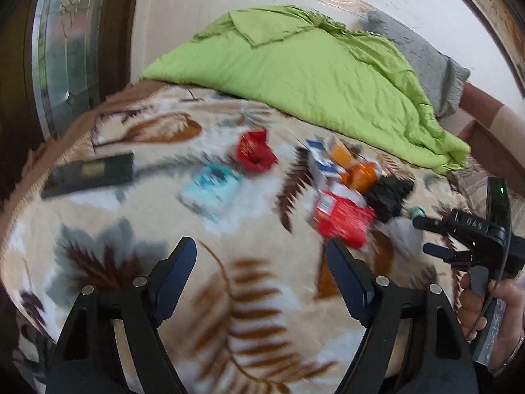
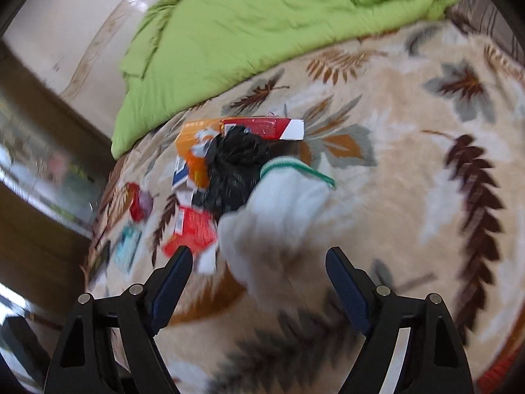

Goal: Collect trash
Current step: 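Grasp the white sock with the right tool while the left tool grasps the blue tissue pack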

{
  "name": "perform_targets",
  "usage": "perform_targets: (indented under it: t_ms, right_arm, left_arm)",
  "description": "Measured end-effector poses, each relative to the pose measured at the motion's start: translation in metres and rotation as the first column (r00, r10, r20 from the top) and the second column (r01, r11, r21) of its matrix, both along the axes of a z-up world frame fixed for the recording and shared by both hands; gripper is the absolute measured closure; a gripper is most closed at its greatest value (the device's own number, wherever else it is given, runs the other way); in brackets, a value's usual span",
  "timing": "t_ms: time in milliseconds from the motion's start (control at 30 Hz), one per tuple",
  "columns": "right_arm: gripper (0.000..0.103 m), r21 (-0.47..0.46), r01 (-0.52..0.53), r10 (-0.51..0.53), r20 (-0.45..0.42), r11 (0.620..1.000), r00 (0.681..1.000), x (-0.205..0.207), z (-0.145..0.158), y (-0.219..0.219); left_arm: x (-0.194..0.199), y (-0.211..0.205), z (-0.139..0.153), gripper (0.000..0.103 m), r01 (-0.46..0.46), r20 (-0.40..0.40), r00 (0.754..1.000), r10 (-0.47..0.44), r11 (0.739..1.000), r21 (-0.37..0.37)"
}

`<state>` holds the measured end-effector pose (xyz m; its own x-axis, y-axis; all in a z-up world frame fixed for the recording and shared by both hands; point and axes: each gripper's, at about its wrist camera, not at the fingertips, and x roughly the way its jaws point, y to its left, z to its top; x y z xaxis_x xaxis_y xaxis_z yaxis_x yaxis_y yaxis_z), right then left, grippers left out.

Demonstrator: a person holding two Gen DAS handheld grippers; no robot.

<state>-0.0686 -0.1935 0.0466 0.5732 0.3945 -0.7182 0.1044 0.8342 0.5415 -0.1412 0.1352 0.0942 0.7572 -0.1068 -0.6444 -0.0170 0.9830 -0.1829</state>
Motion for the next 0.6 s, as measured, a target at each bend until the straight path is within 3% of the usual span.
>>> perform_targets:
  t_ms: [67, 133, 233, 433, 533, 600]
  right_arm:
    - [0.031, 0.01, -0.003, 0.003, -0.022, 1.0, 1.0, 0.012, -0.007, 0.003]
    - [0.057, -0.036, -0.018, 0.016, -0.032, 0.999, 0.999, 0.018, -0.014, 0.01]
    - [0.072, -0.029, -0.016, 0.016, -0.017, 0.999, 1.0, 0.013, -0.018, 0.004]
    - [0.077, -0.054, 0.035, -0.031, 0.074, 0.998, 0.997, -0.005, -0.001, -0.024]
    - [0.077, -0.047, 0.043, -0.038, 0.1, 0.998, 0.994, -0.01, 0.004, -0.033]
    - [0.077, -0.065, 0.042, -0.034, 0.123, 0.997, 0.992, -0.013, 0.008, -0.034]
  left_arm:
    - [0.014, 0.011, 0.004, 0.022, -0.021, -0.008, 1.0, 0.021, 1.0, 0.007]
    - [0.031, 0.021, 0.004, 0.022, -0.037, -0.03, 0.999, 0.037, 0.999, 0.003]
    - [0.058, 0.033, -0.003, 0.023, -0.061, -0.077, 0.995, 0.059, 0.998, -0.016]
    - [0.114, 0.035, -0.044, 0.023, -0.082, -0.204, 0.975, 0.088, 0.996, 0.037]
    - [0.133, 0.033, -0.064, 0.039, -0.093, -0.253, 0.962, 0.106, 0.994, 0.065]
    - [0.138, 0.029, -0.065, 0.04, -0.086, -0.227, 0.968, 0.107, 0.991, 0.098]
